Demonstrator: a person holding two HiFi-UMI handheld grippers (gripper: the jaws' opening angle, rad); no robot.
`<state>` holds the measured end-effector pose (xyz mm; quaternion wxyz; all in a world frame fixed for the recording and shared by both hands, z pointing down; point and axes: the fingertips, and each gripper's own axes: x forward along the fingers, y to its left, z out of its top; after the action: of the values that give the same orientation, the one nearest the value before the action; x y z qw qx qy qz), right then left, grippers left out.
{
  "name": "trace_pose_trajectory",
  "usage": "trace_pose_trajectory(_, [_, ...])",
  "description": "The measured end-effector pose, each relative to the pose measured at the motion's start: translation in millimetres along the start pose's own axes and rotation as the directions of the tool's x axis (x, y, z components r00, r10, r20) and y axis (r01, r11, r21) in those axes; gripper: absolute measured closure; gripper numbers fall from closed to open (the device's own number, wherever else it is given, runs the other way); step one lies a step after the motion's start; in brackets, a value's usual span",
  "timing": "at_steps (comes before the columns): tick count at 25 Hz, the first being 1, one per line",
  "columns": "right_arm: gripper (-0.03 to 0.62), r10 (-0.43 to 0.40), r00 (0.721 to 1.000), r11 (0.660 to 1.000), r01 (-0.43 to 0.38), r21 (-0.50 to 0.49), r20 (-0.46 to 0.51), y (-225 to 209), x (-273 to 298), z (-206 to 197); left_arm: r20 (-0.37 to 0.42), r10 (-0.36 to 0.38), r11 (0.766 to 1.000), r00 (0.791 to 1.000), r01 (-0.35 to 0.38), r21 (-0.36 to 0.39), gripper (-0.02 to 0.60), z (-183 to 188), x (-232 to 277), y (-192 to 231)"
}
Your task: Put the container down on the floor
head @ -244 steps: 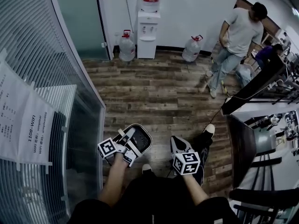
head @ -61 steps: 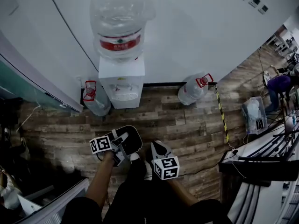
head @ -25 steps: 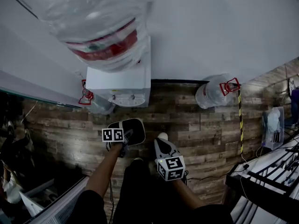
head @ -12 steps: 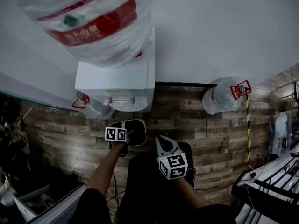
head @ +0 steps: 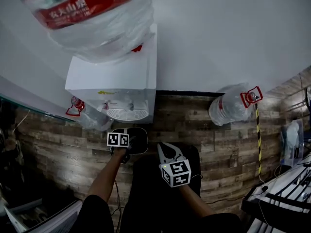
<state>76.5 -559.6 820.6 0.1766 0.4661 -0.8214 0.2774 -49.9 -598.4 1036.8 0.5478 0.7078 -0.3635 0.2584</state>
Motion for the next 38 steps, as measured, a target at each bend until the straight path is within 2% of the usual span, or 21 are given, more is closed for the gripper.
trace_pose_trajectory(6, [0.585,0.013,1.000,1.000,-0.013,-0.015,0.003,-7.1,15.5,-16.2,0.019,0.015,1.000,1.000,-0.015,0.001,0.569,2.3,21.9,17.1])
trace_pose_trajectory(26, [0.585,0.024,1.000,1.000,-0.024,0.004,0.021,-32.1,47.4,-40.7,-0.034,0.077,0.996,0.996,-0.075,0.053,0.569,7.3,89.3,60.1])
trace_pose_trajectory(38, [0.585,-0.001,0.999,0.999,-0.001,0.043,0.041,-51.4,57.9,-50.1,-0.005,0.076,0.992,0.997,-0.075,0.098,0.569,25.9,111.5,66.6])
